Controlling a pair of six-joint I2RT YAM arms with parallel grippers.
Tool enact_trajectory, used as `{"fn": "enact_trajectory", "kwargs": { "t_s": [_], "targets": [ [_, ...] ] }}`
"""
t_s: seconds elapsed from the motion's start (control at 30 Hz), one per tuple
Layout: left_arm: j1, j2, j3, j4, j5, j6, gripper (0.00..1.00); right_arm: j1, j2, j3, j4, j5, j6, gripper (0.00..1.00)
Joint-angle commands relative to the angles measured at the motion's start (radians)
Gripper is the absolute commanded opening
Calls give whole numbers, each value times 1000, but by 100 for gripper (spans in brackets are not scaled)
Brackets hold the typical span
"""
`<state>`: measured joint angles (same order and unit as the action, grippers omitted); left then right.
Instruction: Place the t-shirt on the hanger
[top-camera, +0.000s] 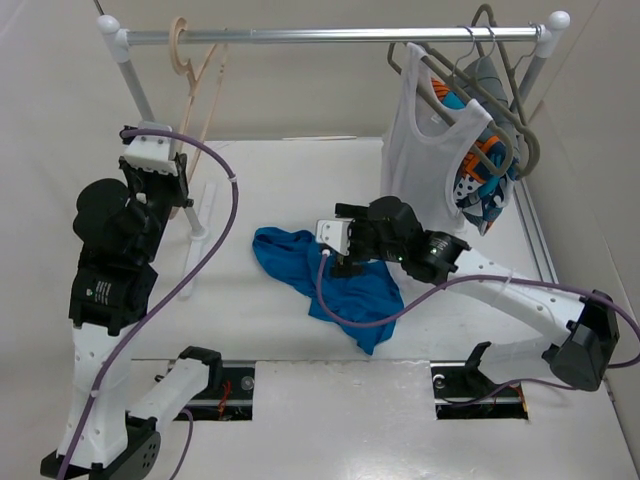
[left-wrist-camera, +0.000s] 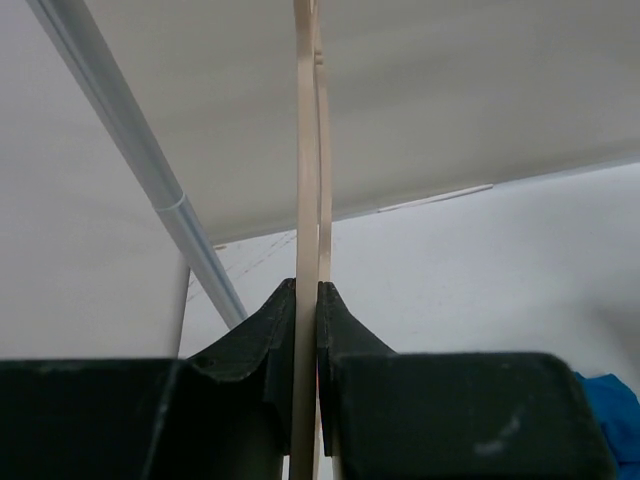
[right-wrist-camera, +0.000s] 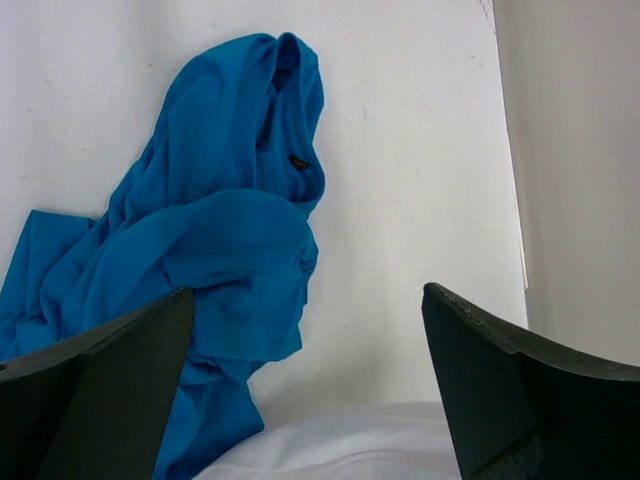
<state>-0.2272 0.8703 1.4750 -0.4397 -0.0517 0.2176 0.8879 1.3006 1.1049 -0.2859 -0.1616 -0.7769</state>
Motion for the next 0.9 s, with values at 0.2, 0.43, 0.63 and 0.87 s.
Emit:
{"fn": "enact_trajectory", "kwargs": {
  "t_s": [0.2,0.43,0.63,0.87],
  "targets": [
    [2,-91,-56,277,32,38,0,28,20,177,-19,42,21,100],
    [2,-207,-223,193,136,62,0,46,29,275,-19,51,70,100],
    [2,-410,-520,154,154,95,0,46,86,368,151,-18,247,100],
    [2,-425,-636,188,173,104,0,68,365,555,425,-151,592,100]
  ]
}}
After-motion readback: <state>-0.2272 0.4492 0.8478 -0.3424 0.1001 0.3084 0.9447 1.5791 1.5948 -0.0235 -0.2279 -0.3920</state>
